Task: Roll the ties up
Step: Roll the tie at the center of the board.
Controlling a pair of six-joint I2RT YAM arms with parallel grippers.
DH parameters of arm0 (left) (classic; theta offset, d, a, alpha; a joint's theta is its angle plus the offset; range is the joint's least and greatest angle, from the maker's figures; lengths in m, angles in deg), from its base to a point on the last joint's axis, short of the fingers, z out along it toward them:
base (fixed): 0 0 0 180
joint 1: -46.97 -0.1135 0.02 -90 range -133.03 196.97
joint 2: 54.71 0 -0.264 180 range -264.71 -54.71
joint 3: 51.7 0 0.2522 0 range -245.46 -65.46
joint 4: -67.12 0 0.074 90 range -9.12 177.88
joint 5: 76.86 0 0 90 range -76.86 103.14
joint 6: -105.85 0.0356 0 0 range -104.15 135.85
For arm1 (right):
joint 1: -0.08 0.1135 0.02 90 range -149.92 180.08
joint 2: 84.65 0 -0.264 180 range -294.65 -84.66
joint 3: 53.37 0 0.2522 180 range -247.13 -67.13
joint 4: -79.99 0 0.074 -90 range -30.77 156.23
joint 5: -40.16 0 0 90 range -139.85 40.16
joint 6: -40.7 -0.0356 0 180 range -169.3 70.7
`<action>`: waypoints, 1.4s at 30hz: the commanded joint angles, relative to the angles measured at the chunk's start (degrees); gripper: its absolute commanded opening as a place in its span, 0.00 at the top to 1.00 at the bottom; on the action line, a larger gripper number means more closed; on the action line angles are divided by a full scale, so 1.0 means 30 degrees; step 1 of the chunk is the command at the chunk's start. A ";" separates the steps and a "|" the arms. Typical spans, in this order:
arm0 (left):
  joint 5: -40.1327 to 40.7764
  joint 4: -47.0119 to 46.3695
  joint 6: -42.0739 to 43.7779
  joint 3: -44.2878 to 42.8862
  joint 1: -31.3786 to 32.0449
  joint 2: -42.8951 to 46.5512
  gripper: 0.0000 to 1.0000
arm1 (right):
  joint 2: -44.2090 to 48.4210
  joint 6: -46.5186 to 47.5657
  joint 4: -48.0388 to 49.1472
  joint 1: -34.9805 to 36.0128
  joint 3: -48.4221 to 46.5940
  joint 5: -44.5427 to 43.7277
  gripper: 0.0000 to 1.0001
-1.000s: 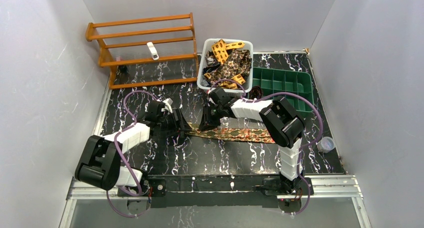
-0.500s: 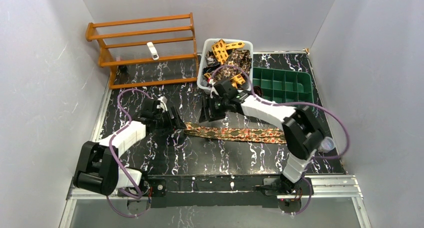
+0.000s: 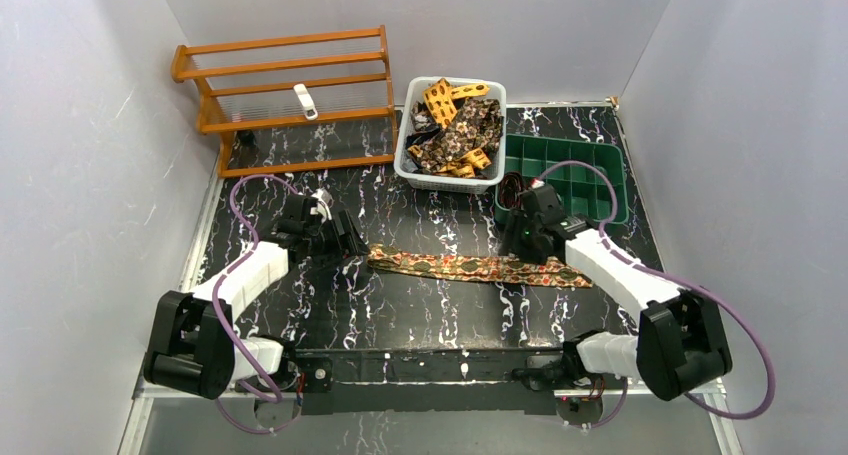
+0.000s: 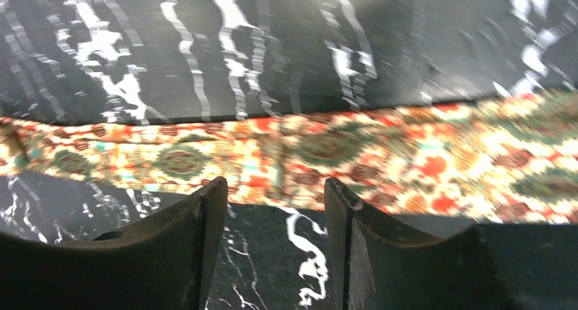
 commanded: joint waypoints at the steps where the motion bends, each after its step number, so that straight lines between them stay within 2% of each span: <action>1: -0.0021 0.0637 0.0231 -0.0292 -0.0097 0.0690 0.26 | 0.1123 -0.1253 -0.2093 -0.2507 0.0752 -0.1333 0.41; 4: -0.0151 0.0523 0.0138 -0.0218 -0.0097 0.0776 0.25 | 0.1273 -0.1268 -0.2217 -0.4654 0.1138 -0.0917 0.47; 10: -0.0244 0.0706 0.0100 -0.0328 -0.0097 0.0904 0.24 | 0.1548 -0.1215 -0.2548 -0.7574 0.1385 -0.1059 0.46; 13: -0.0319 0.0449 -0.0157 -0.0189 -0.0097 0.1126 0.22 | 0.1467 -0.0887 -0.1954 -0.8931 0.1870 -0.0168 0.48; 27: -0.0619 0.0932 0.0446 -0.0783 -0.0101 0.1141 0.21 | -0.0549 -0.1195 0.0541 -0.9543 0.2583 0.2065 0.51; 33: -0.0559 0.0900 0.0437 -0.0631 -0.0097 0.1137 0.21 | -0.0407 -0.1008 0.0848 -0.9543 0.2570 0.2055 0.70; 35: -0.0594 0.0852 0.0437 -0.0575 -0.0097 0.1165 0.21 | -0.0158 -0.0876 0.0692 -0.9545 0.2474 0.2090 0.80; 37: -0.0592 0.0819 0.0437 -0.0479 -0.0097 0.1115 0.21 | 0.0215 -0.0705 0.0632 -0.9541 0.2383 0.2049 0.81; 42: -0.0718 0.0776 0.0480 -0.0388 -0.0100 0.0965 0.21 | 0.0452 -0.0386 0.0530 -0.9539 0.2287 0.2005 0.92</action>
